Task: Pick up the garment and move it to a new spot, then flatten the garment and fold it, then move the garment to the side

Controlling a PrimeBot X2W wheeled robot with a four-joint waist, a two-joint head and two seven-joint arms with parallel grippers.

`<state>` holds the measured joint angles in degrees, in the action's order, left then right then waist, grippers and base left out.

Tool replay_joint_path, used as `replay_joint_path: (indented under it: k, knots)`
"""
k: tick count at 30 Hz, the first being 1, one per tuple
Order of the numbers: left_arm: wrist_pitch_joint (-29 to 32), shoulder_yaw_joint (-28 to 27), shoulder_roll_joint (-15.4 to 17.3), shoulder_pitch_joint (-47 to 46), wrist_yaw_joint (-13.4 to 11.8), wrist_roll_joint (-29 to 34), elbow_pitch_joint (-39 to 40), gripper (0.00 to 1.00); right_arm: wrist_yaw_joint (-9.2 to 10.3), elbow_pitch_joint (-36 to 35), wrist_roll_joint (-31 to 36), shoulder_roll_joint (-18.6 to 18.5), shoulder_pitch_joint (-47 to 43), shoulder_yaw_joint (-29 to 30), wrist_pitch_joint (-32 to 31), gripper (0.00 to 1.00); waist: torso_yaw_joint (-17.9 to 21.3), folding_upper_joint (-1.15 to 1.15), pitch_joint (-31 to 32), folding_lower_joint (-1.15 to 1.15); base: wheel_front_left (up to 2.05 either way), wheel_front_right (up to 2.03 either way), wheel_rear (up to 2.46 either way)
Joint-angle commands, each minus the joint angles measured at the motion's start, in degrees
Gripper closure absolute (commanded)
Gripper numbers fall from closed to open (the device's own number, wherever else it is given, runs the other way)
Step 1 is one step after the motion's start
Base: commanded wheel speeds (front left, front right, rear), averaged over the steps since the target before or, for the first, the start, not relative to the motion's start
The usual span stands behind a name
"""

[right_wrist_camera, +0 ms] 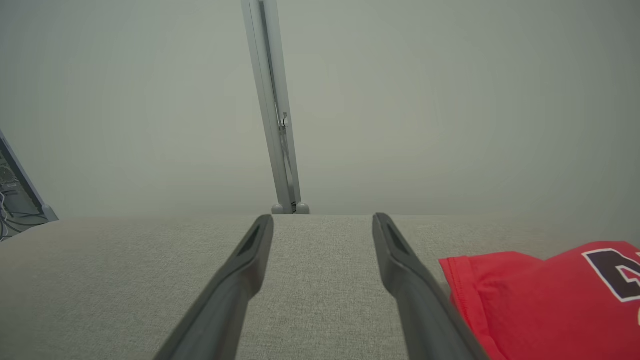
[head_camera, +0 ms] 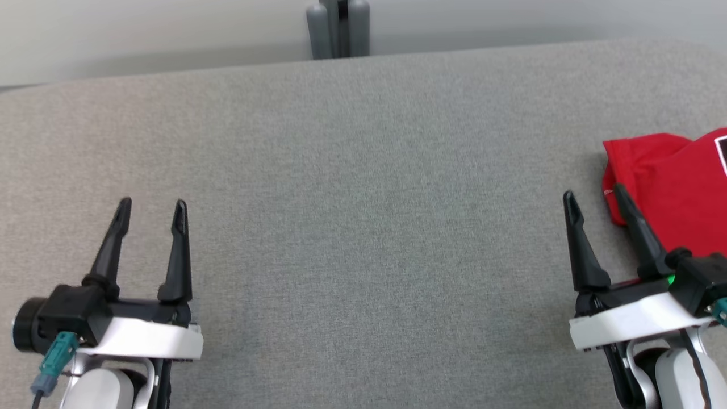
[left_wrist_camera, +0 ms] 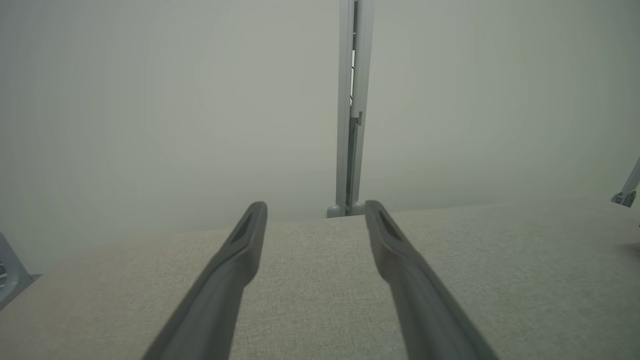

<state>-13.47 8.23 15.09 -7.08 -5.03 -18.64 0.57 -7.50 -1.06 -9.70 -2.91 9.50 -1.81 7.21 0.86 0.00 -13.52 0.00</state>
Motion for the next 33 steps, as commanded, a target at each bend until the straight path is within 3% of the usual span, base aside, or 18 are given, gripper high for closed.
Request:
replay_joint_path:
  k: [1, 17, 33]
  knots:
    - [0.1, 0.1, -0.2, 1.1, 0.3, -0.6, -0.6, 0.00, 0.00, 0.4, -0.5, -0.2, -1.5, 0.3, -0.4, 0.00, -0.8, 0.00, 2.3, 0.00, 0.00, 0.00, 0.00]
    - [3.1, 1.4, 0.9, 7.6, -1.2, -0.8, -0.9, 0.00, 0.00, 0.2, -1.7, -0.1, -9.6, 1.1, -2.7, 0.00, 1.0, 0.00, 9.6, 0.00, 0.00, 0.00, 0.00]
    - [4.6, 1.3, 1.3, 9.4, -2.0, -2.0, 0.0, 0.00, 0.00, -1.6, -2.1, -0.1, -11.1, 1.0, -4.2, 0.00, 1.1, 0.00, 11.0, 0.00, 0.00, 0.00, 0.00]
